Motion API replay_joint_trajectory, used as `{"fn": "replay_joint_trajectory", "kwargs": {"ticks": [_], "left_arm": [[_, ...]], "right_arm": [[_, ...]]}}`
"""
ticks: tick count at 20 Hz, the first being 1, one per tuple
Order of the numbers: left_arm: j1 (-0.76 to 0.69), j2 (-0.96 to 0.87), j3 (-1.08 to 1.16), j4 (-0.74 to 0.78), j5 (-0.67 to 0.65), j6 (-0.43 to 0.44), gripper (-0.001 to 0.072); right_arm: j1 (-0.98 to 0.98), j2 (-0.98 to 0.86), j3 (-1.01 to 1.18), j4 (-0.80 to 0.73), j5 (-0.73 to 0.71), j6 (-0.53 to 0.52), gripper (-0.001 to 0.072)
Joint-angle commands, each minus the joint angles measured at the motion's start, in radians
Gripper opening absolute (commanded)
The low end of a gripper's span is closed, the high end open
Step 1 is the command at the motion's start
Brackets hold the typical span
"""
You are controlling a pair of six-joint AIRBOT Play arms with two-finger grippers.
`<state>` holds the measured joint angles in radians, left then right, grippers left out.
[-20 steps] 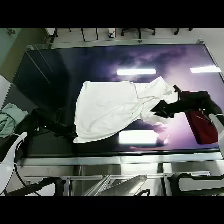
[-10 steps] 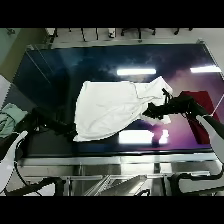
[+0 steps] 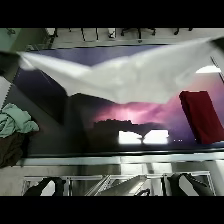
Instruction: Fold the shirts.
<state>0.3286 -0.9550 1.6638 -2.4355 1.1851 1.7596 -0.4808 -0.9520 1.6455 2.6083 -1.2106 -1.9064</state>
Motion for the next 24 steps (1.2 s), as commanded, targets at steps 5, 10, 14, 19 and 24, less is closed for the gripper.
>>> {"fn": "replay_joint_trajectory", "kwargs": {"ticks": [5, 10, 14, 19, 24], "left_arm": [[0.353, 0.166, 0.383, 0.052, -0.032, -0.102, 0.0015], [0.359, 0.107, 0.098, -0.018, 0.148, -0.042, 0.0015], [0.019, -0.079, -0.181, 0.022, 0.106, 0.066, 0.0015], [-0.162, -0.469, -0.273, 0.185, -0.148, 0.012, 0.0015], [-0.171, -0.843, -0.021, 0.184, -0.084, -0.035, 0.0015]], "right_arm": [[-0.141, 0.205, 0.261, -0.071, 0.089, 0.011, 0.0019], [-0.118, 0.122, 0.129, -0.025, -0.031, 0.01, 0.0018], [0.104, 0.052, -0.238, -0.062, 0.098, -0.035, 0.0018], [0.177, -0.226, -0.531, -0.159, 0.386, -0.027, 0.0018], [0.171, -0.542, -0.451, -0.045, 0.427, -0.089, 0.0018]]}}
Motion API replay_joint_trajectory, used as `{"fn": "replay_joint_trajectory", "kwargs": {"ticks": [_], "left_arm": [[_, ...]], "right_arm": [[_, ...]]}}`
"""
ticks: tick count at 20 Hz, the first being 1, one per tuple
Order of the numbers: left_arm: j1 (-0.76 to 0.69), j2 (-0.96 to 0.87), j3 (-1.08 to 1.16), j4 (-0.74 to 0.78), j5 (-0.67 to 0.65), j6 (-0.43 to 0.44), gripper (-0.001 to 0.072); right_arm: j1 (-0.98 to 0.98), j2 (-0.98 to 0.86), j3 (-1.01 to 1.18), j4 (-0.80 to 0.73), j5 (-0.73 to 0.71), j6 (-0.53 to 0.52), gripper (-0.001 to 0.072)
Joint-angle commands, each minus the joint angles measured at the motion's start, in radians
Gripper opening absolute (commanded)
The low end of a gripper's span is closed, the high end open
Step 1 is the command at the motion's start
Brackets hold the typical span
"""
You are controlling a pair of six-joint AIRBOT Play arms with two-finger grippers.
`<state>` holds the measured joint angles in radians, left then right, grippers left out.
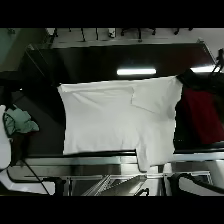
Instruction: Fold the shirts.
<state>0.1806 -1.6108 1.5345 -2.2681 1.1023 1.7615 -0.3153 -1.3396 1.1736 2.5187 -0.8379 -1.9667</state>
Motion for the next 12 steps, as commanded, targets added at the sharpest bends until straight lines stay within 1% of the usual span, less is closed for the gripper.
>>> {"fn": "replay_joint_trajectory", "kwargs": {"ticks": [1, 4, 5, 7, 9, 12], "left_arm": [[-0.027, -0.224, 0.161, 0.017, 0.003, -0.042, 0.0015], [-0.028, -0.273, 0.285, 0.023, 0.028, -0.047, 0.0015], [-0.028, -0.283, 0.31, 0.042, 0.043, -0.061, 0.0015], [-0.028, -0.302, 0.327, 0.115, 0.08, -0.096, 0.0015], [-0.028, -0.327, 0.326, 0.157, 0.126, -0.095, 0.0015], [-0.032, -0.361, 0.326, 0.201, 0.174, -0.096, 0.0015]], "right_arm": [[0.005, -0.185, 0.053, 0.044, 0.055, -0.028, 0.0018], [-0.002, -0.206, 0.122, 0.039, 0.053, -0.054, 0.0018], [-0.008, -0.206, 0.127, 0.022, 0.053, -0.054, 0.0018], [-0.01, -0.211, 0.126, -0.08, 0.029, -0.051, 0.0018], [-0.006, -0.219, 0.124, -0.204, -0.021, -0.028, 0.0018], [0.002, -0.221, 0.08, -0.387, -0.042, 0.063, 0.0018]]}}
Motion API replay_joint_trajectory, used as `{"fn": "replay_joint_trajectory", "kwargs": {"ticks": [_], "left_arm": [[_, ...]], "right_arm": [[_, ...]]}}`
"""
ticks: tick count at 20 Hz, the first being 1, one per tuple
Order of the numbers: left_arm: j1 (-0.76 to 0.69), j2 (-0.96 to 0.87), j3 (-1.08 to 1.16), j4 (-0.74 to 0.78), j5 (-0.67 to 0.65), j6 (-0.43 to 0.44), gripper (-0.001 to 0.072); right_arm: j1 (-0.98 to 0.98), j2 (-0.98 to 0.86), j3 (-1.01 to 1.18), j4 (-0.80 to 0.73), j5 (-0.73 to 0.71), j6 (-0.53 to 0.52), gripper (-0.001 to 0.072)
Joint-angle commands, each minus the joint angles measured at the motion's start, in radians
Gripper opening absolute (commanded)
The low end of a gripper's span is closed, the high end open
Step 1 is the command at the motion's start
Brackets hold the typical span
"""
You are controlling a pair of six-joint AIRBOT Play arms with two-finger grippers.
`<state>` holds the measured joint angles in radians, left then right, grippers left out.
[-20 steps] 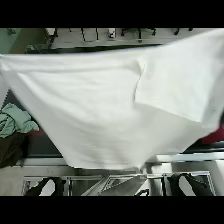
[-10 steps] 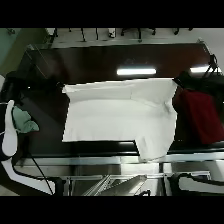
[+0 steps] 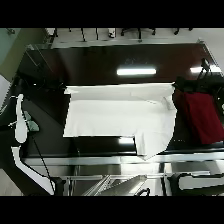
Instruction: Fold the shirts.
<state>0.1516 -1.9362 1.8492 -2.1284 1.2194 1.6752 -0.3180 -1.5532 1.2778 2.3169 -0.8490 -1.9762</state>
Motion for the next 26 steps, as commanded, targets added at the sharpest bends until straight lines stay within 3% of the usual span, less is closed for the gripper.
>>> {"fn": "replay_joint_trajectory", "kwargs": {"ticks": [1, 9, 19, 20, 21, 22, 23, 26], "left_arm": [[-0.01, -0.048, 0.011, 0.072, 0.061, -0.009, 0.0015], [-0.08, -0.131, 0.011, 0.172, 0.037, -0.009, 0.0015], [-0.114, -0.131, 0.039, 0.162, 0.066, -0.008, 0.0016], [-0.118, -0.131, 0.062, 0.162, 0.087, -0.008, 0.003], [-0.124, -0.131, 0.085, 0.163, 0.111, -0.008, 0.0213], [-0.128, -0.131, 0.11, 0.163, 0.142, -0.009, 0.0505], [-0.128, -0.13, 0.141, 0.163, 0.188, -0.012, 0.0647], [-0.109, -0.112, 0.253, 0.163, 0.386, -0.031, 0.0669]], "right_arm": [[0.004, -0.008, -0.045, -0.217, -0.032, 0.087, 0.0018], [0.004, -0.036, -0.128, -0.23, 0.02, 0.092, 0.0018], [0.003, -0.071, -0.127, -0.222, -0.027, 0.134, 0.0021], [0.003, -0.06, -0.127, -0.204, -0.033, 0.134, 0.0057], [0.003, -0.049, -0.126, -0.183, -0.035, 0.134, 0.0231], [0.002, -0.034, -0.124, -0.164, -0.049, 0.134, 0.0347], [0.002, -0.017, -0.115, -0.159, -0.078, 0.134, 0.0374], [-0.026, 0.077, -0.061, -0.159, -0.24, 0.149, 0.0374]]}}
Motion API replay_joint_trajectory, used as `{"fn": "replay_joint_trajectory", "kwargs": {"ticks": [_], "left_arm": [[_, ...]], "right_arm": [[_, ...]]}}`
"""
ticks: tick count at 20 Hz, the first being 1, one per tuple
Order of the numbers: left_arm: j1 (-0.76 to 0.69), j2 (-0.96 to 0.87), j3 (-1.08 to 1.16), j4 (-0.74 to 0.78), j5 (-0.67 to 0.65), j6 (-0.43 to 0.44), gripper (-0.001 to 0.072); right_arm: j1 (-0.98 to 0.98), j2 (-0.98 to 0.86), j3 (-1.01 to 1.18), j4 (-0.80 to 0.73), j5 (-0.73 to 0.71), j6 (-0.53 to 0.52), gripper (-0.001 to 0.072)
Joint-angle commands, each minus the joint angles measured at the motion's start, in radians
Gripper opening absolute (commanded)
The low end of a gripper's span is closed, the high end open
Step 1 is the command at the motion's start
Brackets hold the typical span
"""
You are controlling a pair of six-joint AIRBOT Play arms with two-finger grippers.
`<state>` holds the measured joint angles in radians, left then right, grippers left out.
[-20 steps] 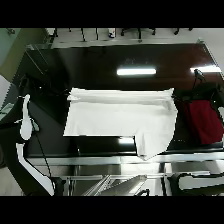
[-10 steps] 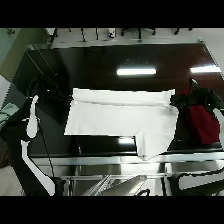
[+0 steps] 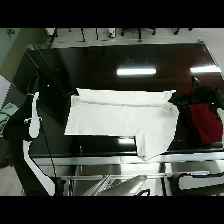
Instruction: Fold the shirts.
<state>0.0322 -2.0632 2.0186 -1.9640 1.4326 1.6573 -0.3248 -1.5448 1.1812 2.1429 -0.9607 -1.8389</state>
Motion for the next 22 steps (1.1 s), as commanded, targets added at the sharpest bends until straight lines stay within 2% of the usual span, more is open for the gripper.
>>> {"fn": "replay_joint_trajectory", "kwargs": {"ticks": [1, 3, 6, 10, 14, 15, 16, 17, 20, 21, 22], "left_arm": [[0.021, 0.044, 0.078, -0.002, 0.204, -0.013, 0.0669], [0.048, 0.134, -0.04, 0.005, 0.207, -0.005, 0.0669], [0.113, 0.271, -0.352, 0.01, 0.192, 0.033, 0.0669], [0.201, 0.402, -0.762, 0.006, 0.081, 0.101, 0.0669], [0.23, 0.443, -0.961, -0.051, -0.036, 0.171, 0.0668], [0.227, 0.441, -0.985, -0.089, -0.063, 0.19, 0.0668], [0.221, 0.44, -0.999, -0.129, -0.089, 0.208, 0.0668], [0.214, 0.44, -1.013, -0.174, -0.127, 0.225, 0.0668], [0.183, 0.44, -1.01, -0.262, -0.208, 0.255, 0.0667], [0.171, 0.44, -0.998, -0.262, -0.229, 0.255, 0.0646], [0.157, 0.44, -0.987, -0.262, -0.241, 0.256, 0.0479]], "right_arm": [[-0.039, 0.118, 0.044, 0.014, -0.175, 0.012, 0.0374], [-0.085, 0.211, 0.03, -0.005, -0.266, 0.021, 0.0373], [-0.166, 0.377, -0.164, -0.015, -0.377, 0.034, 0.0373], [-0.355, 0.572, -0.428, -0.003, -0.402, 0.037, 0.0373], [-0.484, 0.644, -0.546, 0.0, -0.417, 0.064, 0.0375], [-0.486, 0.643, -0.568, 0.0, -0.423, 0.066, 0.0406], [-0.486, 0.64, -0.597, 0.0, -0.423, 0.068, 0.0512], [-0.486, 0.637, -0.632, -0.001, -0.416, 0.068, 0.0544], [-0.483, 0.618, -0.734, 0.001, -0.399, 0.067, 0.0545], [-0.483, 0.613, -0.764, 0.001, -0.382, 0.067, 0.0544], [-0.483, 0.608, -0.795, 0.003, -0.364, 0.066, 0.0544]]}}
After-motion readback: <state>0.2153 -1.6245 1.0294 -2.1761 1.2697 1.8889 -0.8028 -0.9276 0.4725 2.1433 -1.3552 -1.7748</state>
